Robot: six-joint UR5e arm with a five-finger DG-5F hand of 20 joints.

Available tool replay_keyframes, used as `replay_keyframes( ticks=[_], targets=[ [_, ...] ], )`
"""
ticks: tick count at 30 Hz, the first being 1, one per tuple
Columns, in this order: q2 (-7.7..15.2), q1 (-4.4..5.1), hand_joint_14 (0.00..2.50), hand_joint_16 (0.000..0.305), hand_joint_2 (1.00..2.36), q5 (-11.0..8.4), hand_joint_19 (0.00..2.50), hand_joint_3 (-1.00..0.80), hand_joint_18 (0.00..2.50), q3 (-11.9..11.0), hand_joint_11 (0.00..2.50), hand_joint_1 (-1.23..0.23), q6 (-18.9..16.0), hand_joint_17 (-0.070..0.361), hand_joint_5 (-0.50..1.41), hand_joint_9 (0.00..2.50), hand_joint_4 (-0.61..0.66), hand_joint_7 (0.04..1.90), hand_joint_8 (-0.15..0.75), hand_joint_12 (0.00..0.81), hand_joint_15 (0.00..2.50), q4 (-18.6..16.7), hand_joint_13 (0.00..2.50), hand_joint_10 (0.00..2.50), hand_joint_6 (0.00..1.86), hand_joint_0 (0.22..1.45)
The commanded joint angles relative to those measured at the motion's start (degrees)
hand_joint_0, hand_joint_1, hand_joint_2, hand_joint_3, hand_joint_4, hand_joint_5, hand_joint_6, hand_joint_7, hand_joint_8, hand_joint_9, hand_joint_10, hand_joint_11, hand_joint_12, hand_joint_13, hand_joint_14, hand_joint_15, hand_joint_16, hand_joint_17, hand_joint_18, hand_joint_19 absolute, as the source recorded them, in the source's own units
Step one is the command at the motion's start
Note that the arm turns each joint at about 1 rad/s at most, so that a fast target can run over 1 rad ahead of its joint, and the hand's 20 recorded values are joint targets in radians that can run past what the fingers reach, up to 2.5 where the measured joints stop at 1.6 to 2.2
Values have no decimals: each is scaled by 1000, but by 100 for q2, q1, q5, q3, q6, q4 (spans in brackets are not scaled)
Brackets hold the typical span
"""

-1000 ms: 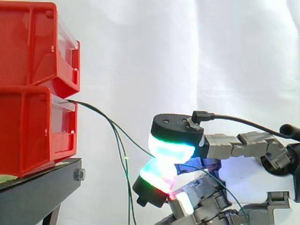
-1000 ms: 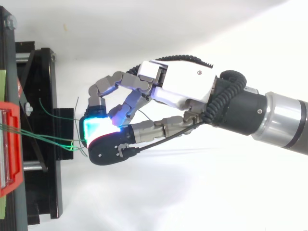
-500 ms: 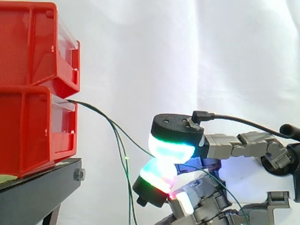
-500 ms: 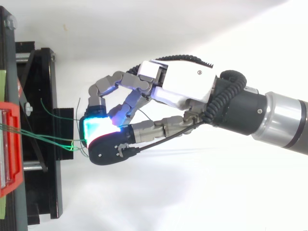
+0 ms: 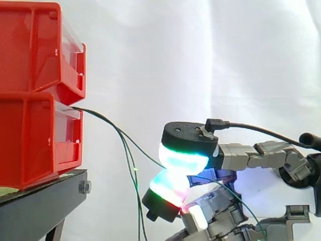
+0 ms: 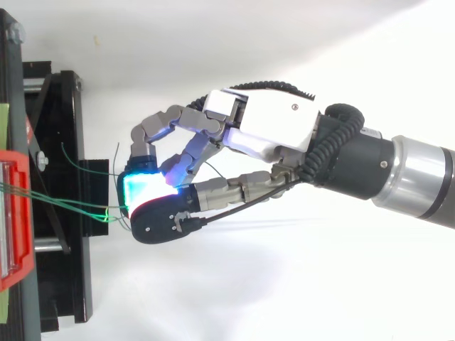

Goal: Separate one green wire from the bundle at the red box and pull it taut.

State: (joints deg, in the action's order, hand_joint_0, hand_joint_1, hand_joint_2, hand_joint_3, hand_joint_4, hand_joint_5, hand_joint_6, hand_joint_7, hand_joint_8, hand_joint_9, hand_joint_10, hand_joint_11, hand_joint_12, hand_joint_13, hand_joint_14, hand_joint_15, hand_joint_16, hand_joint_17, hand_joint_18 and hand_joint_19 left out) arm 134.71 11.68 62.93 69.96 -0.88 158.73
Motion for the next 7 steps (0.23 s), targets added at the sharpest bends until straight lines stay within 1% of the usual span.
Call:
replay_keyframes(
  ticks=[1,7],
  targets=[
    [3,1,15,56,1011,0,454,14,898,0,734,-830,0,126,-95,1214,-22,1304,294,421,436,0,888,20,894,609],
    [3,1,15,56,1012,0,457,14,897,0,733,-829,0,126,-95,1212,-24,1295,294,421,437,0,889,19,894,609]
  ],
)
